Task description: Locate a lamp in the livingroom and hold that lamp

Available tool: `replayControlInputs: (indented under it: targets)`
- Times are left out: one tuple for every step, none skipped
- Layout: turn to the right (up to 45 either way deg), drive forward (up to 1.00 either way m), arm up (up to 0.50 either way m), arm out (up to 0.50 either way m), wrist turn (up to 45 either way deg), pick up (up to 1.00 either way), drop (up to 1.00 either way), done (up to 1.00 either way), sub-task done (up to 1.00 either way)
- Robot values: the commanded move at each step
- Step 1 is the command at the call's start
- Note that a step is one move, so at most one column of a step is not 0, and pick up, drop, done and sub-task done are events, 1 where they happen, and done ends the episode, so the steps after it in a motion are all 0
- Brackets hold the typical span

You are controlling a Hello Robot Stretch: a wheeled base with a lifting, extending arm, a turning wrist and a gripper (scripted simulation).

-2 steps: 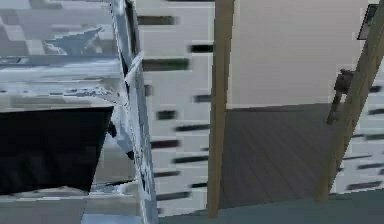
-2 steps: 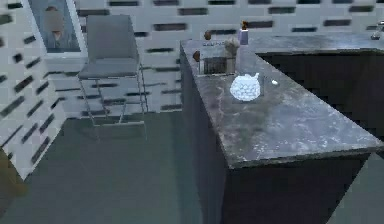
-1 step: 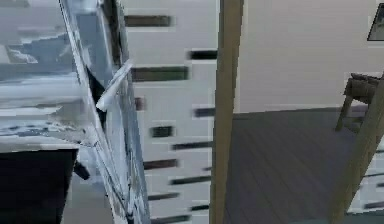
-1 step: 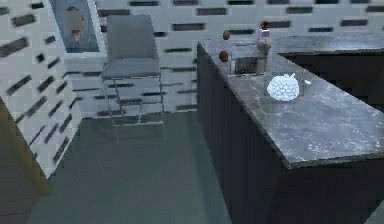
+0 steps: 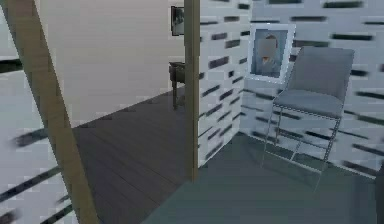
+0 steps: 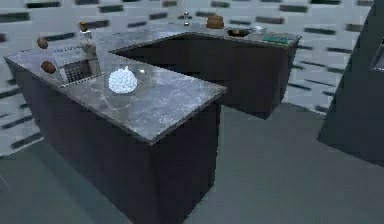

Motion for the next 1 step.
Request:
replayControlInputs:
  targets:
    - [3.0, 0.00, 0.00, 0.00, 0.0, 0.00, 0.00, 0.00, 0.00]
